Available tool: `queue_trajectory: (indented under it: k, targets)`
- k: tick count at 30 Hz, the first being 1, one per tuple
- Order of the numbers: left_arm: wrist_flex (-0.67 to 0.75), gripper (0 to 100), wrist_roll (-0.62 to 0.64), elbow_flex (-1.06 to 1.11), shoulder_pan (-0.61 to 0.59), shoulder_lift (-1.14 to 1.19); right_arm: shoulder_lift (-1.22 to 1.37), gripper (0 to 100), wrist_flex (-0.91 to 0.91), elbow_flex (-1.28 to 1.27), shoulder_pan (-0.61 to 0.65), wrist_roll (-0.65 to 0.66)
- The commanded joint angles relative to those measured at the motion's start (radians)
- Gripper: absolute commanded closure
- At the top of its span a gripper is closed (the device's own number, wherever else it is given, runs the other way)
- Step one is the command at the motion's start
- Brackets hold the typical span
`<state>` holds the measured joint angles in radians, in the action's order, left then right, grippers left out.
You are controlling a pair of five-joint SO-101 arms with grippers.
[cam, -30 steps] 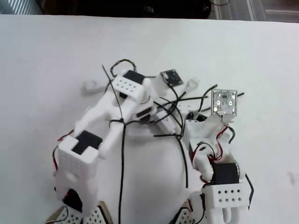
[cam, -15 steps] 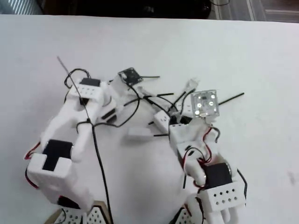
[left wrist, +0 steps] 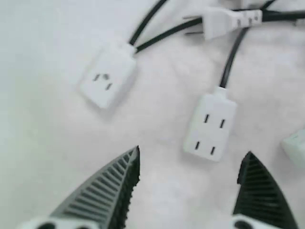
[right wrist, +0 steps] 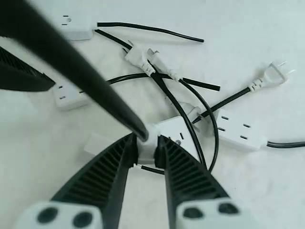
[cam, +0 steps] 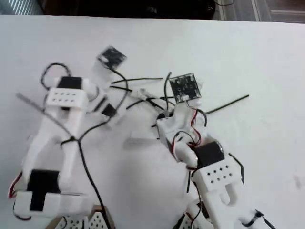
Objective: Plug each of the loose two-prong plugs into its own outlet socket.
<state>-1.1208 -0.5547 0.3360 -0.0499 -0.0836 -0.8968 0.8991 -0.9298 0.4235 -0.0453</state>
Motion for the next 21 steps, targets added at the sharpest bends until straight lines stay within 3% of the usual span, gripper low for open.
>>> queue_trajectory:
  k: [1,6,10,21]
  targets:
    - [-0.038,68,0.075,-0.005,-0.177,-0.154,0.102,98.1,-0.002,0.124,0.088,0.009]
    - [-0.094,68,0.196,0.000,-0.392,-0.173,0.289,98.1,-0.122,0.196,0.185,0.009]
    - [-0.021,68,0.236,0.114,-0.490,-0.182,0.437,98.1,-0.257,0.222,0.271,0.009]
    - [0.236,68,0.315,0.397,-0.506,-0.182,0.725,98.1,-0.621,0.226,0.329,0.008]
